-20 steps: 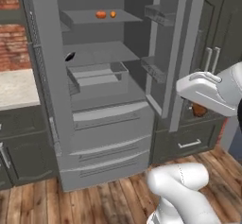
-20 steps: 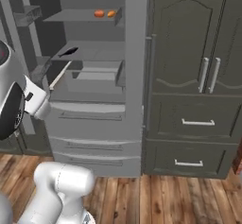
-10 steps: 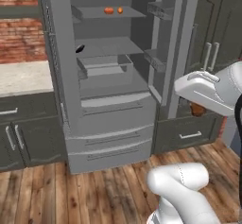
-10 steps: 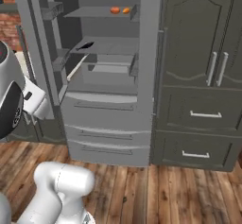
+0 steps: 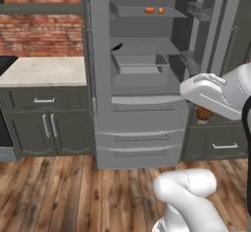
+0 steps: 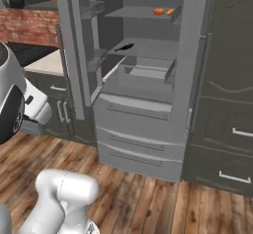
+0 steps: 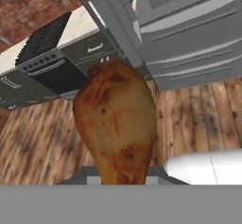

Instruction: Gather the squash and carrot from the fridge and place them on a tray on the dining counter. Then gather the fish and chicken drumstick from the fridge and place them on the other tray.

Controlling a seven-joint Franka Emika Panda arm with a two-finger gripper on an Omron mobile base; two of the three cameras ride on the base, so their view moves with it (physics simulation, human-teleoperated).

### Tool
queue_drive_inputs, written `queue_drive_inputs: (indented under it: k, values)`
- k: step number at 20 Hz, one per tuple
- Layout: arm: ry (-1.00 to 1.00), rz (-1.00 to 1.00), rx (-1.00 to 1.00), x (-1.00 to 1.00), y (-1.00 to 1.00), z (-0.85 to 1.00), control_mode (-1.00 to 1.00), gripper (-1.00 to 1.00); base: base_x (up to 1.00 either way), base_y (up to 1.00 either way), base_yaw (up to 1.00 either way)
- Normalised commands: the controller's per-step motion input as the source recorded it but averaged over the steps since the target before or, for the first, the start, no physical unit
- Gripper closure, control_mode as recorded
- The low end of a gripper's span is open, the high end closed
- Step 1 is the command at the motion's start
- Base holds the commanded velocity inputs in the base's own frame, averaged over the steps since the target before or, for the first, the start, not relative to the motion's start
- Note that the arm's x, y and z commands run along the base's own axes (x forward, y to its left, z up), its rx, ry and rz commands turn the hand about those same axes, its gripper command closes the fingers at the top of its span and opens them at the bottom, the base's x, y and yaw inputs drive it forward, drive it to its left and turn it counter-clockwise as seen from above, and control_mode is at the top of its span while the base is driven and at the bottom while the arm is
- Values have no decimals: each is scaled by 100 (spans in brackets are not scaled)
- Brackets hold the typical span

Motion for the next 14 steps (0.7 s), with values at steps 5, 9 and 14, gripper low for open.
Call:
queue_drive_inputs:
  k: [5,9,14]
  values:
    - [0,0,0,0,0,0,100,100,-6,20,39]
    - [0,0,0,0,0,0,100,100,-3,14,41]
    - [0,0,0,0,0,0,100,100,0,7,45]
